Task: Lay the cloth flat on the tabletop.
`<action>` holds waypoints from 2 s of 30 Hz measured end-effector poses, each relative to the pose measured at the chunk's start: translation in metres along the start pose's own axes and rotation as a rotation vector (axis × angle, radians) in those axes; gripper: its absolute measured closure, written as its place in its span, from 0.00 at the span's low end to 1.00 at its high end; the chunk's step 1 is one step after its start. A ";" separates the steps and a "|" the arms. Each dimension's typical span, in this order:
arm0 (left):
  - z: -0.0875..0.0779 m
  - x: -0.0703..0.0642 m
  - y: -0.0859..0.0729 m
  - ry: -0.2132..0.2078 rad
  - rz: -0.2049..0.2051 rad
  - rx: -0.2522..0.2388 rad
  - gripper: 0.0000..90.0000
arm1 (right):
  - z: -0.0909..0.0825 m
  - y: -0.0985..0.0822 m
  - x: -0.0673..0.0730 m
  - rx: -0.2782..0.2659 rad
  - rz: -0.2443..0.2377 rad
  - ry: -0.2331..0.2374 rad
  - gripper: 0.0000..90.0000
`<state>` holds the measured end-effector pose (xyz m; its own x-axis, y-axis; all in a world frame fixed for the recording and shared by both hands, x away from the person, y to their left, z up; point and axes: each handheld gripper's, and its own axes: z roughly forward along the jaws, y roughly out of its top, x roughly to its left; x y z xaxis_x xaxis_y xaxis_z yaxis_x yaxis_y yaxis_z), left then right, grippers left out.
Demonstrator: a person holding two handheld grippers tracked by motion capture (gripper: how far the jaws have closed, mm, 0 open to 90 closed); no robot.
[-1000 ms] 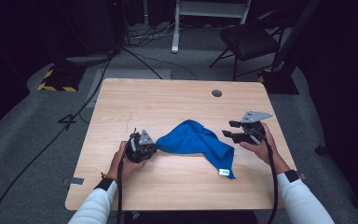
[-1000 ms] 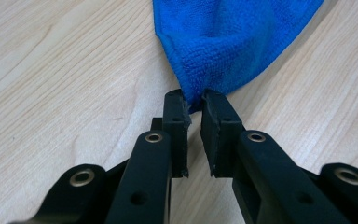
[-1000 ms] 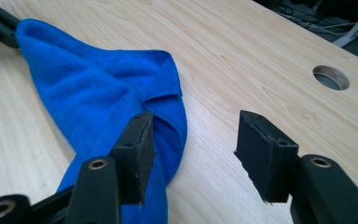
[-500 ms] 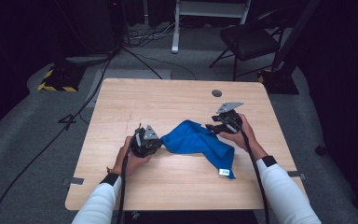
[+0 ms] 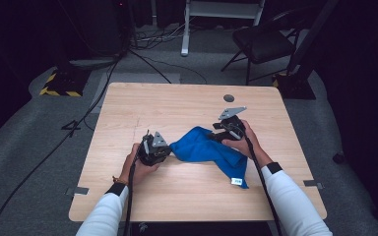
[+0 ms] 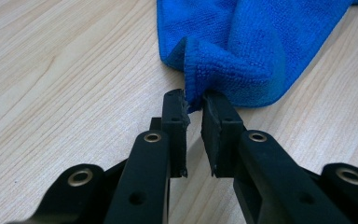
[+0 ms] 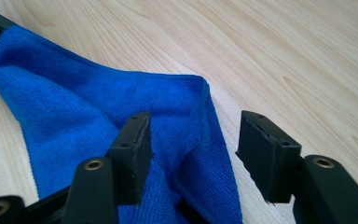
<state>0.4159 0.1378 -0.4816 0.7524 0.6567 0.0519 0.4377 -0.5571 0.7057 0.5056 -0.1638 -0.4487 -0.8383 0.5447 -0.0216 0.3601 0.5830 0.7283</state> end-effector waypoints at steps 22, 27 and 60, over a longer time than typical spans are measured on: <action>-0.002 0.009 0.002 0.016 -0.023 -0.010 0.88 | 0.011 0.001 0.002 0.007 -0.027 -0.069 0.97; -0.012 0.016 0.006 0.036 -0.034 -0.047 0.88 | -0.017 0.007 -0.002 -0.037 -0.048 -0.104 0.98; 0.031 0.012 0.077 0.013 -0.103 -0.105 0.47 | -0.102 0.000 -0.020 -0.134 -0.014 -0.186 0.98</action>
<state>0.4737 0.0867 -0.4481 0.6995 0.7145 -0.0162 0.4580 -0.4307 0.7776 0.4801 -0.2365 -0.3786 -0.7485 0.6461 -0.1491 0.2810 0.5127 0.8113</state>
